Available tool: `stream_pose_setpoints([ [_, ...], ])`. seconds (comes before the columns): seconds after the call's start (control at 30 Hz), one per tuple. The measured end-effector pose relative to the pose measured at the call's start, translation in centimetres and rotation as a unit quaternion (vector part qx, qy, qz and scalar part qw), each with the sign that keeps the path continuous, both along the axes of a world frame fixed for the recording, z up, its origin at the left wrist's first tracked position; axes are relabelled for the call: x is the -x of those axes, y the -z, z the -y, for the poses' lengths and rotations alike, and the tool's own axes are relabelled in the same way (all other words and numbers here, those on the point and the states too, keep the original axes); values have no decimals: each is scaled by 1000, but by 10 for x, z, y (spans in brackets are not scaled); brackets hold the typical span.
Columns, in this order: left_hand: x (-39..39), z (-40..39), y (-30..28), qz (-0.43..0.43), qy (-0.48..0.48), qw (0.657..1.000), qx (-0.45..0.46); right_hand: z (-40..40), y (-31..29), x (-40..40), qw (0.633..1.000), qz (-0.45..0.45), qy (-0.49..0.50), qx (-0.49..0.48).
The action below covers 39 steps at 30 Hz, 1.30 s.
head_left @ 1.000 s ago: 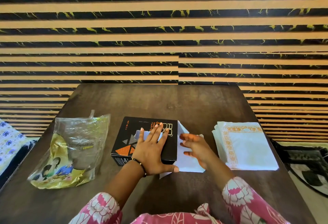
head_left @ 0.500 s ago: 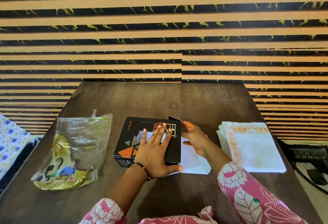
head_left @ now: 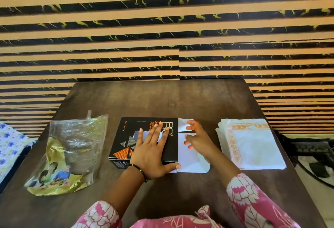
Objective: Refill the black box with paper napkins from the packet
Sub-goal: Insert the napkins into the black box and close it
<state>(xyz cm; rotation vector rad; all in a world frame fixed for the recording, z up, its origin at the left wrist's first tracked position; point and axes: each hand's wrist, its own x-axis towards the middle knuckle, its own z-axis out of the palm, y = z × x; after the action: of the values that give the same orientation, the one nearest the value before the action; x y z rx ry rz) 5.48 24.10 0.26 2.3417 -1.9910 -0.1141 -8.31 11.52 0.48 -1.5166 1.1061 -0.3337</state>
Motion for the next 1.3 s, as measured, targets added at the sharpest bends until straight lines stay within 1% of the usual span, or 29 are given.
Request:
stream_pose_setpoints([
  [0.1,1,3,-2,11,-2,1000,2,4,-4,32,992,-20,66,109],
  [0.17,1,5,-1,9,-4,1000,3,7,-8,55,973,-36,122,193],
  [0.2,1,6,-1,6,-5,1000,6,8,-7,67,958,-69,145,237],
  [0.27,1,6,0,3,-6,1000,11,8,2,88,923,-197,150,294],
  [0.33,1,5,1,7,-5,1000,16,6,19,103,897,-326,101,280],
  [0.4,1,5,2,7,-5,1000,23,-1,40,112,877,-394,57,269],
  [0.5,1,4,1,5,-6,1000,20,-6,57,115,852,-432,41,294],
  [0.6,1,5,0,4,-3,1000,17,-2,51,112,834,-459,40,303],
  [0.77,0,5,0,8,2,1000,14,2,42,106,779,-528,-12,339],
  [0.8,0,5,0,8,4,1000,13,4,41,107,775,-528,-19,347],
  [0.83,0,5,0,8,5,1000,11,8,38,108,779,-517,-17,353],
  [0.97,0,6,1,-4,0,1000,23,23,13,116,840,-435,32,321],
  [1.03,4,9,-6,-24,-5,999,30,28,-4,121,860,-404,54,307],
  [1.1,15,12,-19,-70,0,995,69,30,-23,124,878,-347,93,317],
  [1.13,22,13,-27,-123,-6,988,92,30,-33,124,881,-315,112,334],
  [1.17,32,16,-34,-210,-24,972,104,29,-44,123,879,-293,124,355],
  [1.2,43,20,-42,-328,-50,938,95,28,-54,120,875,-268,129,381],
  [1.23,55,24,-52,-452,-78,887,57,25,-64,115,873,-238,128,407],
  [1.27,66,30,-59,-573,-120,811,11,20,-75,109,871,-200,123,431],
  [1.3,72,34,-62,-680,-155,717,-19,13,-83,102,872,-159,114,448],
])
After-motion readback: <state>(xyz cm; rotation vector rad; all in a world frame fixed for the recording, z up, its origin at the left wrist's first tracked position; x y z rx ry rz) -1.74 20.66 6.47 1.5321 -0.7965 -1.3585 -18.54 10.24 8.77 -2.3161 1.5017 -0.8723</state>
